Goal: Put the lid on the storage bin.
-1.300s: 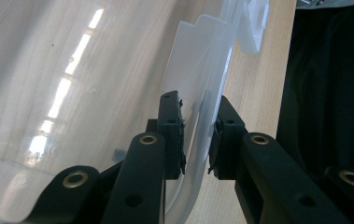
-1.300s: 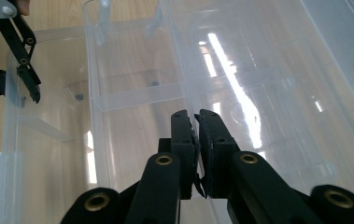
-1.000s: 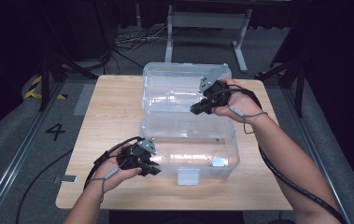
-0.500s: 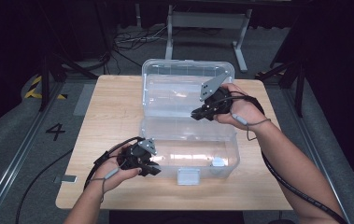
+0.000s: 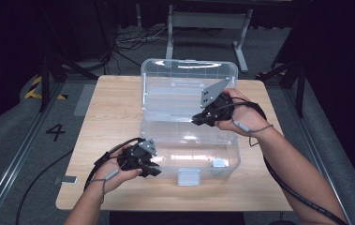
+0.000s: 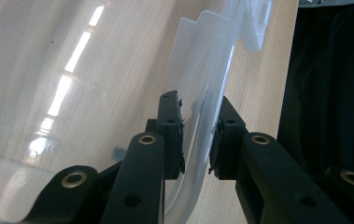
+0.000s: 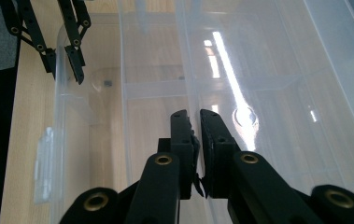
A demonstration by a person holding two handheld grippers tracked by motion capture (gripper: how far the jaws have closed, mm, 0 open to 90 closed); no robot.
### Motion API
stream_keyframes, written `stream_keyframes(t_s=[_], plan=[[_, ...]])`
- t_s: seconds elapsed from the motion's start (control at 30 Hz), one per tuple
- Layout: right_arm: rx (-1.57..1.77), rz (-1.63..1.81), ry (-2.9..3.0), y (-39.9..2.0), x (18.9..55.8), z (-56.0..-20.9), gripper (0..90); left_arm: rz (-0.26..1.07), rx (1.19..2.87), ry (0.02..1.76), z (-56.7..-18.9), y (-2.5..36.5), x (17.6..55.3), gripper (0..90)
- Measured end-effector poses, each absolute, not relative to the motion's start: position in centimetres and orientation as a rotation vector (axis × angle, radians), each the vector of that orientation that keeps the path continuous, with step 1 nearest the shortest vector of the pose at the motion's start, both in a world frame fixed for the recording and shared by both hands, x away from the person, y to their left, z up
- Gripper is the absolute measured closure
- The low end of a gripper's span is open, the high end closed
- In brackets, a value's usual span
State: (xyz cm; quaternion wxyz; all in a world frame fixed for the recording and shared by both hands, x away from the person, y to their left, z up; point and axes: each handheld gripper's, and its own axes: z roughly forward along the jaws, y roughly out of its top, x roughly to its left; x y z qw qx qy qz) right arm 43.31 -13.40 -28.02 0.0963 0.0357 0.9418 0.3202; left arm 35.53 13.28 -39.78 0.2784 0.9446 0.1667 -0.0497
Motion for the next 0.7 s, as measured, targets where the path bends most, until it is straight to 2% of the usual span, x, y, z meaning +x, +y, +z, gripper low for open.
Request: stream_keyframes(t_s=[0.7], plan=[[0.082,0.972,2.787,-13.8,41.8,-28.5,85.1,-0.134,2.549,0.449,-39.9,13.2,35.5,76.7]])
